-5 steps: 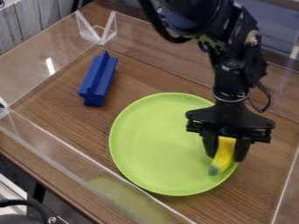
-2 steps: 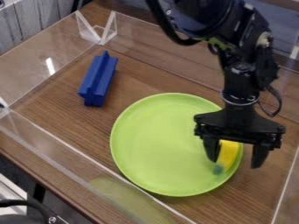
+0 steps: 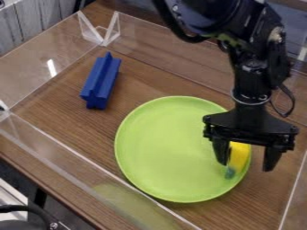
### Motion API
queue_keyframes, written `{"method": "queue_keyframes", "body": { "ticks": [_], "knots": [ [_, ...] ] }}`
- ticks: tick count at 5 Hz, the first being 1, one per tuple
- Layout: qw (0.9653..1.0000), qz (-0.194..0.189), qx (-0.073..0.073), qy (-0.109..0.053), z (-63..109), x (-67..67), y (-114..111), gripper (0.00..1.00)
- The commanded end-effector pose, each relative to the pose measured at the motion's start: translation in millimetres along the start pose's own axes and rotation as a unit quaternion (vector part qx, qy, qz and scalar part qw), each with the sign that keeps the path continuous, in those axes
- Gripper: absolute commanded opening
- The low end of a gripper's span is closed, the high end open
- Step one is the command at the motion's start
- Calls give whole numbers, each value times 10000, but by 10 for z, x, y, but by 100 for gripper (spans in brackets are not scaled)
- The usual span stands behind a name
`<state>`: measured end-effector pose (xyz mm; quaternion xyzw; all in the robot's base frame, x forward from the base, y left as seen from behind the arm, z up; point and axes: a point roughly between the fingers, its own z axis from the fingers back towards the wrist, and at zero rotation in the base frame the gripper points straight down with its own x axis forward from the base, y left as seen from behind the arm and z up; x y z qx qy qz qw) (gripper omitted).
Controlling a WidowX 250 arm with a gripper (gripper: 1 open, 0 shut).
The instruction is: Remove the banana from inside the green plate and put it on the table
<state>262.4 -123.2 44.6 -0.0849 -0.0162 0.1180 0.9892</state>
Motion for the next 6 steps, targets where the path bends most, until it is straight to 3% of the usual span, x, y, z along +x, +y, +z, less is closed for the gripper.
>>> {"method": "queue_keyframes", "body": {
  "ticks": [1, 6],
  "knots": [
    [9990, -115, -267, -333, 214, 80, -158, 100],
    [9988, -180, -329, -316, 123, 104, -259, 100]
  ]
}}
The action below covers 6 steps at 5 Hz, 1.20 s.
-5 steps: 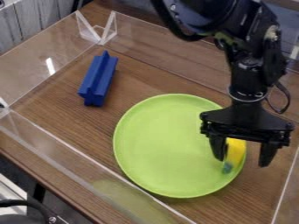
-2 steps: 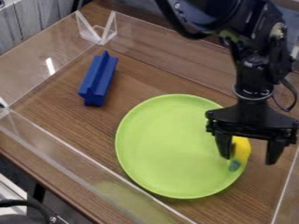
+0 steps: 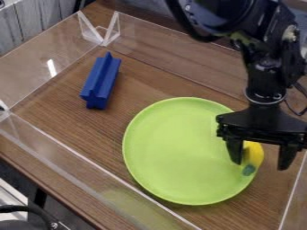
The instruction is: Remove the banana from inside the green plate and put it on the table
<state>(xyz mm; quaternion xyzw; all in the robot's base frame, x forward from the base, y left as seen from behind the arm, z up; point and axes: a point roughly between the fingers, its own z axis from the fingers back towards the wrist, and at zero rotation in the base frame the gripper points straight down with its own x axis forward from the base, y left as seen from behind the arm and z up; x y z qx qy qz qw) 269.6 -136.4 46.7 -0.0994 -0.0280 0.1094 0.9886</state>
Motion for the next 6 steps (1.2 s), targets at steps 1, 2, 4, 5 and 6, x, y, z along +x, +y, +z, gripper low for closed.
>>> {"method": "queue_keyframes", "body": {
  "ticks": [1, 2, 4, 5, 6],
  "knots": [
    [9996, -100, -171, -213, 89, 74, -125, 100],
    [9996, -112, -173, -205, 54, 79, -132, 100],
    [9995, -146, -175, -196, -17, 91, -142, 100],
    [9995, -170, -174, -189, -49, 97, -143, 0],
    [9995, -228, -169, -150, -46, 91, -151, 0]
  ]
}}
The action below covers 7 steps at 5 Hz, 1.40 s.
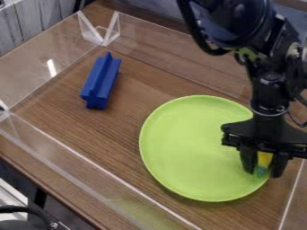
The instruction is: Remove the banana from inside the green plate and put it on the table
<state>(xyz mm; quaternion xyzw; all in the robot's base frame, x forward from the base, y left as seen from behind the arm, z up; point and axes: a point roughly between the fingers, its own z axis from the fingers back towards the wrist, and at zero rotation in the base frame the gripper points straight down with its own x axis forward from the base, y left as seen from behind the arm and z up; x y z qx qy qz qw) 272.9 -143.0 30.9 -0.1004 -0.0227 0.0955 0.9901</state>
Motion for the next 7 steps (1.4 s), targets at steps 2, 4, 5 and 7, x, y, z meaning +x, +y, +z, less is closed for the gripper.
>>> {"method": "queue_keyframes", "body": {
  "ticks": [2, 4, 5, 7],
  "knots": [
    [9997, -172, -164, -100, 156, 56, -144, 0],
    [9996, -204, -212, 28, 200, 29, -195, 0],
    [9994, -236, -230, 93, 224, 15, -210, 0],
    [9990, -308, -239, 205, 273, -3, -216, 0]
  ]
}}
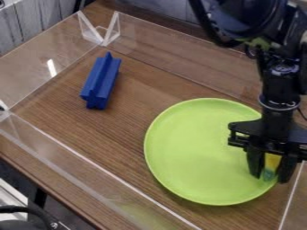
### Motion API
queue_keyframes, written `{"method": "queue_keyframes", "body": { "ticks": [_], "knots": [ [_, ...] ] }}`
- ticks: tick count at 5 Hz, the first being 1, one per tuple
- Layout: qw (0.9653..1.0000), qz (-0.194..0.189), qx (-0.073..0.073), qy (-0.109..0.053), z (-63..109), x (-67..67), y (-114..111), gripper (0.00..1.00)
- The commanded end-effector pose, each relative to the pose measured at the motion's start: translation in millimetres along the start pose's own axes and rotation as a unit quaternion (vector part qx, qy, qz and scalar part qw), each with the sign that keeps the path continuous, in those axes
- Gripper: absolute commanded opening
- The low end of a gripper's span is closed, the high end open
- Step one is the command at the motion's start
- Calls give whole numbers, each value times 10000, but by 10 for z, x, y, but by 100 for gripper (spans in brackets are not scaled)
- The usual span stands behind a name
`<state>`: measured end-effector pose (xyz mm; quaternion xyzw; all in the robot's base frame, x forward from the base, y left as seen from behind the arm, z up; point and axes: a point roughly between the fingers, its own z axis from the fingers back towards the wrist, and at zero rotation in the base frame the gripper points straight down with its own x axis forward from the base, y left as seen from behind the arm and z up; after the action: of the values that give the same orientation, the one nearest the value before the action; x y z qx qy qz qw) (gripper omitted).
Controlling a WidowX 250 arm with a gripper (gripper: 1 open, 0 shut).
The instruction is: Remove the banana from inside the green plate and put it on the table
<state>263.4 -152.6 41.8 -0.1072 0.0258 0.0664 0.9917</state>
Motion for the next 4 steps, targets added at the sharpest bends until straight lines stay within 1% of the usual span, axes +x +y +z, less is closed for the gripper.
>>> {"method": "queue_keyframes", "body": {
  "ticks": [1, 4],
  "knots": [
    [9994, -120, -196, -260, 210, 84, -123, 0],
    [9995, -247, -164, -100, 298, 57, -118, 0]
  ]
}}
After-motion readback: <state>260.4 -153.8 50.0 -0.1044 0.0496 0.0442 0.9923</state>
